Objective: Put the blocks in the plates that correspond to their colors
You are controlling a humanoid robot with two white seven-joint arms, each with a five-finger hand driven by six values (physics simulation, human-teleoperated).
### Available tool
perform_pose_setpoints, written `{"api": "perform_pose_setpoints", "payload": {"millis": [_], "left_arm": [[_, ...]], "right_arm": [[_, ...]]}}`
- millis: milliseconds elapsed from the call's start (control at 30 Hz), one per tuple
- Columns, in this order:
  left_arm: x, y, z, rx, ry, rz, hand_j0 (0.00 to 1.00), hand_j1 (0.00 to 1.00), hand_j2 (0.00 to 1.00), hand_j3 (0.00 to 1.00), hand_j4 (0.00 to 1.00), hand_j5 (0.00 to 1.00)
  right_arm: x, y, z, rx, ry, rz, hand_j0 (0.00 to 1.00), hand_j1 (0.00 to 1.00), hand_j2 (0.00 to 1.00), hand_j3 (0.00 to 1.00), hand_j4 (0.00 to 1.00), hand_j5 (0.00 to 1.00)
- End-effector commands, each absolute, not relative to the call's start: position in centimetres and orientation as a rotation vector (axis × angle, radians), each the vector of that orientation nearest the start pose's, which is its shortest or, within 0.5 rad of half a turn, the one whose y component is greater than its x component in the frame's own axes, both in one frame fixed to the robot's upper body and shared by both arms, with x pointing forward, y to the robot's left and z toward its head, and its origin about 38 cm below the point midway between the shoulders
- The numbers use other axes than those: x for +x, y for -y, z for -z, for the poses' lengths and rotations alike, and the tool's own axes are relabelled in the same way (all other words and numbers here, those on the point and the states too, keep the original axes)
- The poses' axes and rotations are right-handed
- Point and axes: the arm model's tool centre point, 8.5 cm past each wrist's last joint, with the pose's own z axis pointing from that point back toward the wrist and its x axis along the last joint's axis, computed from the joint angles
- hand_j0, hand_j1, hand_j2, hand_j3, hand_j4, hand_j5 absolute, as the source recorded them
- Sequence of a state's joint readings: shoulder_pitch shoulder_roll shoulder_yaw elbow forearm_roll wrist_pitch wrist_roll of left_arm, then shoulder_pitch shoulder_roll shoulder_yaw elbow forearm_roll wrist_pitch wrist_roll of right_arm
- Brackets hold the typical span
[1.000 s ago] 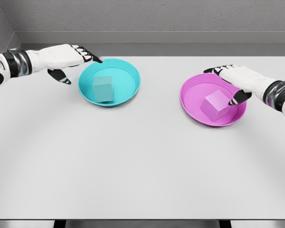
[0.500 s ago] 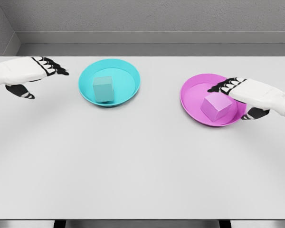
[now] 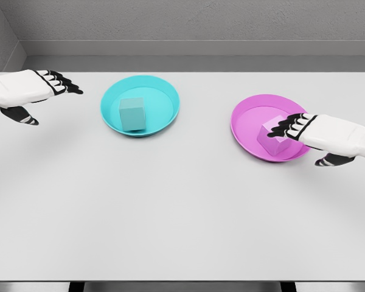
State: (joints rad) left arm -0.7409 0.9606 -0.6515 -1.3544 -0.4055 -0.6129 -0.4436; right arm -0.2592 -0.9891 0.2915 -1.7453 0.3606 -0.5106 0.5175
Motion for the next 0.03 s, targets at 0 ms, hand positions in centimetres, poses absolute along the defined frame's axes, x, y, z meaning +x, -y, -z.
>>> {"api": "perform_pose_setpoints", "payload": {"millis": [0], "left_arm": [[44.77, -37.18, -25.83, 0.614, 1.321, 2.049, 1.00, 1.00, 1.00, 1.00, 1.00, 1.00]], "right_arm": [[36.34, 34.24, -22.92, -0.472, 1.385, -2.026, 1.00, 1.00, 1.00, 1.00, 1.00, 1.00]]}}
